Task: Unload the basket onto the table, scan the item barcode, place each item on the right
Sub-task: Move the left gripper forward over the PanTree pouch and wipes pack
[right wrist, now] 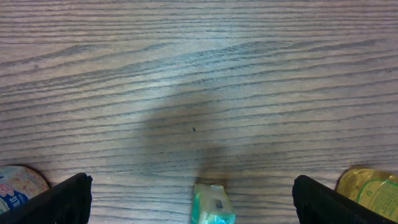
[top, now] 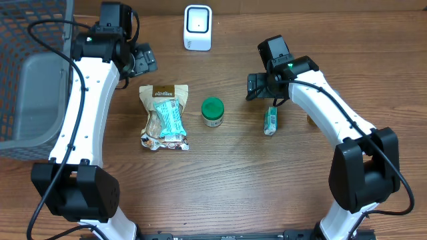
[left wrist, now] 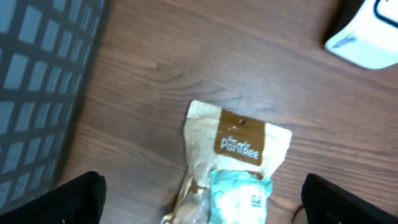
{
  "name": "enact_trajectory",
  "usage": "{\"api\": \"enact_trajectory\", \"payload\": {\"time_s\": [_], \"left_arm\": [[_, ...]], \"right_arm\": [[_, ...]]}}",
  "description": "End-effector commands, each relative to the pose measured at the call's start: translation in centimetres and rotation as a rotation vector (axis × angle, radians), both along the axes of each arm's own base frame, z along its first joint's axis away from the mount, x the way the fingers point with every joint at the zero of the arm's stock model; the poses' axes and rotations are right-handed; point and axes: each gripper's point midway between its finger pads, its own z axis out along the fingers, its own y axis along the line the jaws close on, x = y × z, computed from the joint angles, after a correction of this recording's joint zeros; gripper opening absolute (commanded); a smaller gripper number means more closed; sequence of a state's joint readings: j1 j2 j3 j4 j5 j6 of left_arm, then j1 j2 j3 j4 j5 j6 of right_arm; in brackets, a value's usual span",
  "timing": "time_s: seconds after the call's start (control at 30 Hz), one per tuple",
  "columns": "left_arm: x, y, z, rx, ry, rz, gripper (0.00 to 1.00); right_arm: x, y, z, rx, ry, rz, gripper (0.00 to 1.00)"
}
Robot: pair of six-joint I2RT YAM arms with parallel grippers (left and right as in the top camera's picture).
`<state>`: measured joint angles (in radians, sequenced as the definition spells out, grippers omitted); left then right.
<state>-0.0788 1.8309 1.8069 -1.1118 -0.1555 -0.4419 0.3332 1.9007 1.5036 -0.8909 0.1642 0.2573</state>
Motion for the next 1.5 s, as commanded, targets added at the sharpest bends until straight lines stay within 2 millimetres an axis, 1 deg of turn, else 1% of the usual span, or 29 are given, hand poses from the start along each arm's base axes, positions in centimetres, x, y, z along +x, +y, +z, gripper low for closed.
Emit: {"api": "enact_trajectory", "payload": {"time_s": [0.0,0.07,0.1,0.13,0.17,0.27,0.47,0.63,0.7,0.83,0.93,1.0,1.03,1.1,1.17,1.27,1.37,1.47], "left_arm": [[0.2,-0.5,1.0,-0.022,-0.027,-0.018,1.00],[0.2,-0.5,1.0,-0.023,-0.027,-0.018,1.00],[0.0,-1.0,0.8,-0.048,-0.016,-0.032,1.00],[-0.8,-1.7,0.4,-0.088,0.019,-0.051,1.00],[-2.5,-3.2,-0.2,-0.175,0.094,-0.075,1.00],[-3.3,-5.1,-0.5,-0.277,0.137,-0.116,1.00],[-5.6,-7.0,-1.5,-0.295,0.238,-0.152,1.00],[-7.0,-9.7,-2.3,-0.274,0.282,-0.221,1.00],[-7.3,-10.6,-2.5,-0.249,0.284,-0.248,1.00],[-7.2,-11.1,-2.6,-0.160,0.264,-0.276,1.00],[-7.2,-11.9,-2.6,-0.158,0.256,-0.296,1.00],[-6.6,-12.7,-2.4,-0.188,0.228,-0.309,1.00],[-6.5,-13.1,-2.3,-0.211,0.224,-0.310,0.93],[-6.7,-13.6,-2.2,-0.239,0.229,-0.318,0.89],[-6.9,-13.9,-2.2,-0.241,0.233,-0.327,0.91],[-7.2,-14.1,-2.4,-0.223,0.239,-0.335,0.99],[-7.3,-14.3,-2.8,-0.207,0.244,-0.344,1.00],[-7.4,-14.1,-3.1,-0.190,0.248,-0.341,1.00]], "right_arm": [[0.7,-0.4,1.6,0.004,-0.044,-0.012,1.00],[0.7,-0.4,1.6,0.004,-0.044,-0.012,1.00],[0.7,-0.4,1.6,0.004,-0.044,-0.012,1.00],[0.7,-0.4,1.6,0.004,-0.045,-0.013,1.00],[0.7,-0.4,1.6,0.004,-0.044,-0.012,1.00],[0.7,-0.4,1.6,0.004,-0.044,-0.012,1.00],[0.7,-0.4,1.6,0.004,-0.044,-0.012,1.00],[0.7,-0.4,1.6,0.004,-0.044,-0.012,1.00],[0.7,-0.4,1.6,0.004,-0.044,-0.012,1.00],[0.7,-0.4,1.6,0.004,-0.044,-0.012,1.00],[0.7,-0.4,1.6,0.004,-0.044,-0.012,1.00],[0.7,-0.4,1.6,0.004,-0.044,-0.012,1.00],[0.7,-0.4,1.6,0.004,-0.044,-0.012,1.00],[0.7,-0.4,1.6,0.004,-0.044,-0.013,1.00],[0.7,-0.4,1.6,0.004,-0.045,-0.013,1.00],[0.7,-0.4,1.6,0.004,-0.044,-0.013,1.00],[0.7,-0.4,1.6,0.004,-0.044,-0.012,1.00],[0.7,-0.4,1.6,0.004,-0.044,-0.012,1.00]]}}
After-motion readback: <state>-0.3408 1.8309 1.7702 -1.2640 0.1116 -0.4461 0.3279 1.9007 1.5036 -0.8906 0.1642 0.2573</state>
